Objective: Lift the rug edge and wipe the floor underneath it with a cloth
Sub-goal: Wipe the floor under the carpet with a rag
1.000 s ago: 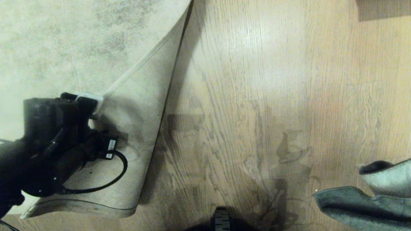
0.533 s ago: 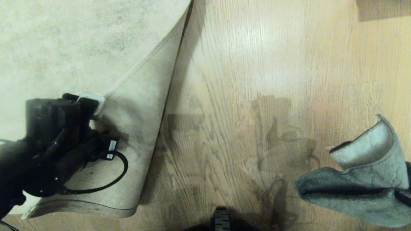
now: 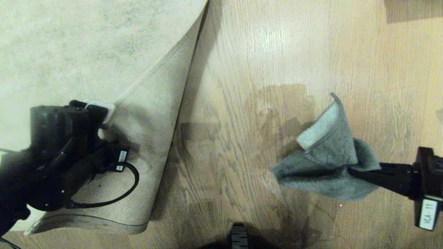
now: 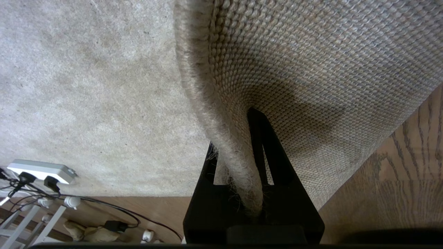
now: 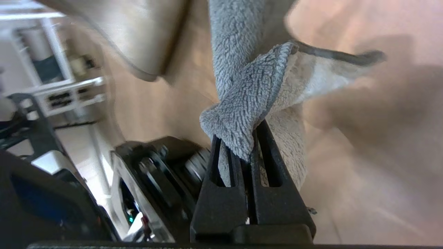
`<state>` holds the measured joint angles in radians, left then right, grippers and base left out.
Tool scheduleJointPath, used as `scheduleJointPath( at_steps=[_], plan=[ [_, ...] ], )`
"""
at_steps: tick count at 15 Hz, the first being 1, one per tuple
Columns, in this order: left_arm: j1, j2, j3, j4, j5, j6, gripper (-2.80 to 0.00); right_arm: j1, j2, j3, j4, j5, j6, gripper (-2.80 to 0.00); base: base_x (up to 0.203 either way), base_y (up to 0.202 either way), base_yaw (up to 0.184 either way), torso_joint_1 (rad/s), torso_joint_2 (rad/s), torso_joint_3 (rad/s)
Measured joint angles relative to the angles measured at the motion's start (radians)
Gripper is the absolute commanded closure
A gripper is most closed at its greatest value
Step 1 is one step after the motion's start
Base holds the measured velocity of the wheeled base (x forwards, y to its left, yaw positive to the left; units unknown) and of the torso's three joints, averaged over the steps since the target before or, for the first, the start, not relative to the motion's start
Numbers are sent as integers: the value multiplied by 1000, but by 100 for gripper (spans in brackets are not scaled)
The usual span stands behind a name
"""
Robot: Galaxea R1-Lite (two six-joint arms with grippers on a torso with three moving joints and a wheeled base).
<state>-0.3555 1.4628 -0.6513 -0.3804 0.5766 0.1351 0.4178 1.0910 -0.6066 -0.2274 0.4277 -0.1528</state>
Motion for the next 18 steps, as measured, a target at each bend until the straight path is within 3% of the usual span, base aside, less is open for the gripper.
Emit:
scheduleJointPath(
  at_steps=[5,8,12,18],
  plan=[
    [0,0,-1,0,0,0,0,284,279,-93,-221,-140,21,0,0,0,0,0,0,0],
    [3,0,-1,0,0,-7,0,409,398,-128,-313,-219,43,0,0,0,0,0,0,0],
    [5,0,-1,0,1,-13,0,500,532,-146,-423,-253,58,0,0,0,0,0,0,0],
    [6,1,1,0,0,-16,0,559,713,-162,-618,-305,106,0,0,0,0,0,0,0]
  ],
)
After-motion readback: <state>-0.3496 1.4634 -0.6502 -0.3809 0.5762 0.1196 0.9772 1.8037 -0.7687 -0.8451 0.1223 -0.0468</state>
